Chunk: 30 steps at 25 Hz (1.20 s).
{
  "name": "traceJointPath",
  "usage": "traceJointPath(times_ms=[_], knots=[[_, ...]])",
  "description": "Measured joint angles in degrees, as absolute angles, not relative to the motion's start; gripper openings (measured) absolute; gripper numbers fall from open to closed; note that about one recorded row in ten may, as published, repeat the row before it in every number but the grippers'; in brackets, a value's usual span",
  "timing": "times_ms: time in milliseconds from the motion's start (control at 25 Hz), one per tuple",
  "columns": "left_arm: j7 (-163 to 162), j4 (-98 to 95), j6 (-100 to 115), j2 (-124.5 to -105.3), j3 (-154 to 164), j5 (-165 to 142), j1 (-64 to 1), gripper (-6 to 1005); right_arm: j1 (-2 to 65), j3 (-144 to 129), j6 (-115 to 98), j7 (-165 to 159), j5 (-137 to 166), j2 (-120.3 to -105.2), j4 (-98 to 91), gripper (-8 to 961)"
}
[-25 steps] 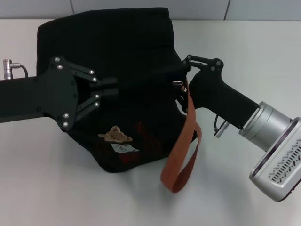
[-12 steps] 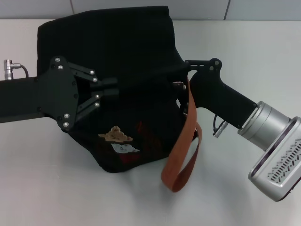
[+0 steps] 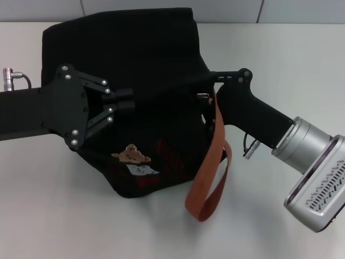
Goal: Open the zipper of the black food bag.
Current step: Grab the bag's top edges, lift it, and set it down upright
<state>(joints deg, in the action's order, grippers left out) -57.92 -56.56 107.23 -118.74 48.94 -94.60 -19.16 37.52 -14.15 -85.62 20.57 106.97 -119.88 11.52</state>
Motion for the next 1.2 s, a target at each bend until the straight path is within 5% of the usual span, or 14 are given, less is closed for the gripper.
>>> traceJointPath(times_ms=[1200], knots=[[-55.7,-53.7,107.7,-118.34,45.7,-94.6,-17.9,84,37.0,-14.2,-81.7,20.1,107.8,-119.88,11.5,-1]])
